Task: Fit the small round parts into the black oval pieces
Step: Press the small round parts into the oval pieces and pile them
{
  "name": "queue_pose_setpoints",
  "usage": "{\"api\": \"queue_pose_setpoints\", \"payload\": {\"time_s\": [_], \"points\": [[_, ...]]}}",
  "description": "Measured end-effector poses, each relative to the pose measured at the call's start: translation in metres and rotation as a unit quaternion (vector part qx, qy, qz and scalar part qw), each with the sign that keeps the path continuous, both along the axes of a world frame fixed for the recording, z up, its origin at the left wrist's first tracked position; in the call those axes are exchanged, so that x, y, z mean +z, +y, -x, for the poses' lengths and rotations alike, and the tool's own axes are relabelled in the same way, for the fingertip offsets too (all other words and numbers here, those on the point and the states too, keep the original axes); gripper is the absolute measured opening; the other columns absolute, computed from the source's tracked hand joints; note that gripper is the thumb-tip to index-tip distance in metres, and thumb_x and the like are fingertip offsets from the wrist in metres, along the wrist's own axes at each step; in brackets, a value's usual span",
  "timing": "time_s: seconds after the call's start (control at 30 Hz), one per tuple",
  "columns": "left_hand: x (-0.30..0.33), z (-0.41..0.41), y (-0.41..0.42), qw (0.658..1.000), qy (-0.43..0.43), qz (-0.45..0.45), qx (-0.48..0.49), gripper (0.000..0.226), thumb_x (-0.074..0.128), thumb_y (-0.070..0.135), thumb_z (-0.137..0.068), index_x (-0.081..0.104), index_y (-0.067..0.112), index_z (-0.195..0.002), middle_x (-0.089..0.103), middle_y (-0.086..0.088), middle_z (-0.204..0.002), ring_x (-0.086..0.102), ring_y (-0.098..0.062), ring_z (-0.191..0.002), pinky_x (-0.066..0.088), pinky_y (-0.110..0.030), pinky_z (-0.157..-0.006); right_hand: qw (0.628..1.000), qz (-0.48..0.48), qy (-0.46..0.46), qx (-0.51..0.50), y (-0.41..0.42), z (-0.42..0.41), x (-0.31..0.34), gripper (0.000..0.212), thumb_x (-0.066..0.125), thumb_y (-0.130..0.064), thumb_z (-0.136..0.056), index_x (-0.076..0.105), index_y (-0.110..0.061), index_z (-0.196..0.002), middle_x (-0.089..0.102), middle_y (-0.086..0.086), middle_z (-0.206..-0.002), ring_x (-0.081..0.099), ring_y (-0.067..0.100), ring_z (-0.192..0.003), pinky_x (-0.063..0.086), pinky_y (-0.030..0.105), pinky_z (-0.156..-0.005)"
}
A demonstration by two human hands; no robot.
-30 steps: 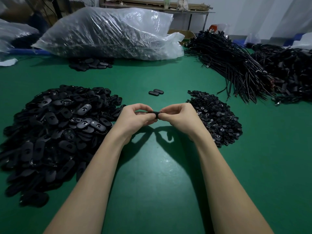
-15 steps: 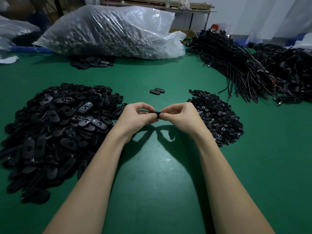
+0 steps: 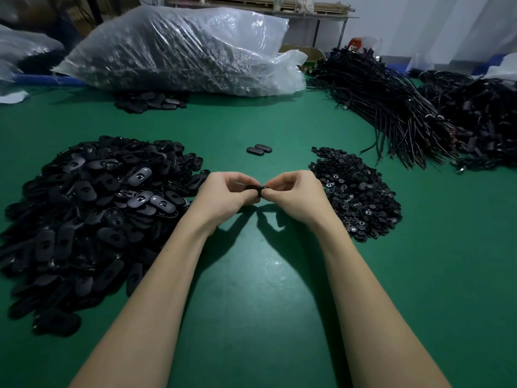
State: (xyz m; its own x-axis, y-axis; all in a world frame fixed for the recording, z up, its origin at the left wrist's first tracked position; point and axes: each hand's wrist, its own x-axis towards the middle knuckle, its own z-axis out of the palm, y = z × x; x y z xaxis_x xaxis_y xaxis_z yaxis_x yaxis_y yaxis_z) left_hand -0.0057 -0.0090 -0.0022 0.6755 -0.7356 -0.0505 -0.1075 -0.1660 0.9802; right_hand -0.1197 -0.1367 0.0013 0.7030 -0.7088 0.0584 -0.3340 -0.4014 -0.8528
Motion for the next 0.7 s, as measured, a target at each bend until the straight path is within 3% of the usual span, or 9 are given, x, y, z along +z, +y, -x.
{"api": "queue_pose_setpoints", "payload": {"time_s": [0.27, 0.57, 0.7], "points": [[-0.0060, 0.0016, -0.0040, 0.999, -0.032, -0.019, 0.022, 0.017, 0.077, 0.003, -0.084, 0.076, 0.020, -0.085, 0.078, -0.002, -0.081, 0.076, -0.017, -0.083, 0.059, -0.043, -0.093, 0.999, 0.025, 0.019, -0.001, 0.0015, -0.0010, -0.0012, 0.012, 0.080, -0.024, -0.080, 0.072, -0.027, -0.073, 0.069, -0.014, -0.066, 0.059, -0.012, -0.055, 0.040, 0.004, -0.053], [-0.0079, 0.0040, -0.0071, 0.993, -0.095, -0.044, 0.058, 0.017, 0.079, 0.014, -0.080, 0.075, 0.030, -0.078, 0.076, 0.008, -0.074, 0.074, -0.010, -0.080, 0.060, -0.037, -0.088, 0.999, 0.047, 0.009, -0.001, 0.0039, -0.0014, -0.0030, 0.010, 0.080, -0.021, -0.081, 0.072, -0.025, -0.076, 0.068, -0.015, -0.065, 0.059, -0.015, -0.054, 0.040, 0.003, -0.052], [-0.0068, 0.0007, -0.0017, 1.000, -0.015, -0.009, 0.015, 0.019, 0.075, 0.001, -0.085, 0.075, 0.020, -0.084, 0.078, -0.006, -0.083, 0.076, -0.022, -0.087, 0.058, -0.044, -0.094, 0.999, 0.029, 0.004, 0.028, -0.0004, 0.0022, -0.0031, 0.012, 0.081, -0.024, -0.085, 0.073, -0.028, -0.077, 0.070, -0.012, -0.068, 0.061, -0.009, -0.054, 0.045, 0.011, -0.056]]}}
